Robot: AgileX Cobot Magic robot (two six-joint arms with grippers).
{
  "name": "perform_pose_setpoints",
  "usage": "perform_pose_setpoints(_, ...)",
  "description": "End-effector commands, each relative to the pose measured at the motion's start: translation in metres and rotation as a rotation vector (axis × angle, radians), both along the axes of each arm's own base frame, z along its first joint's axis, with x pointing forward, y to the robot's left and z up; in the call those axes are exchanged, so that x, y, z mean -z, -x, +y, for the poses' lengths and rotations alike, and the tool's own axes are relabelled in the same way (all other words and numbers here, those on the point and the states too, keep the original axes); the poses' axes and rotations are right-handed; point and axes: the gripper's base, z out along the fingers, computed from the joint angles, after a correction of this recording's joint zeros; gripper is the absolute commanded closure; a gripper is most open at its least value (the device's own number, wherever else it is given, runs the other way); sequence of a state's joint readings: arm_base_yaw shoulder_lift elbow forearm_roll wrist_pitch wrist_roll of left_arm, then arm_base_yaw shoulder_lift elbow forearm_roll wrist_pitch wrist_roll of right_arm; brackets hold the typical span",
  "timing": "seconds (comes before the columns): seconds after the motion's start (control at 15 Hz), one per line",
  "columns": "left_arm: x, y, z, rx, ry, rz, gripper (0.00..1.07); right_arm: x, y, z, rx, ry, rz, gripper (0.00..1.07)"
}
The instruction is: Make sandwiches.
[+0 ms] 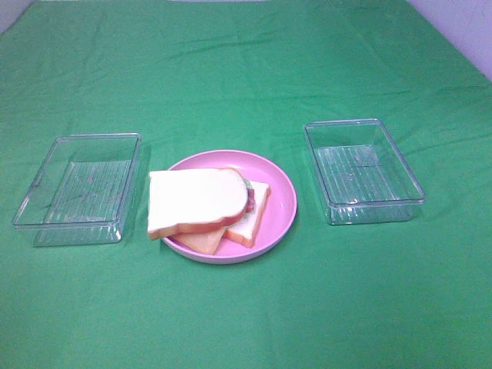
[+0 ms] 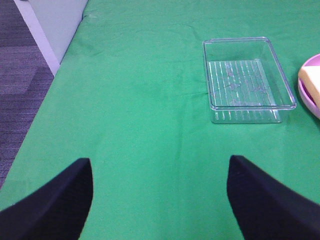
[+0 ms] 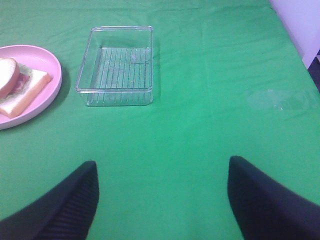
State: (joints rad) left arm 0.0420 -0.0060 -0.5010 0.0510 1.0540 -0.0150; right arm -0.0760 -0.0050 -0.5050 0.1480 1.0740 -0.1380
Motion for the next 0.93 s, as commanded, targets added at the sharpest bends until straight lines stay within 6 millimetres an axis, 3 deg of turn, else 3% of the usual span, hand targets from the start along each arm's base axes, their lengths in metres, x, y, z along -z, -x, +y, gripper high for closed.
perform_pose_setpoints(0.07,0.0003,0.0023,-0.0012,0.006,0.009,-0.026,0.35,-0.0009,0.0019,-0.0002,0.003,0.010,-0.028,0.38)
perform_pose_setpoints(0.93,0.0000,0.0022,-0.0065,0.056,0.041,-0.029,0.35,0.0000,0.0016,-0.0061,0.088,-0.002,-0.021,0.38)
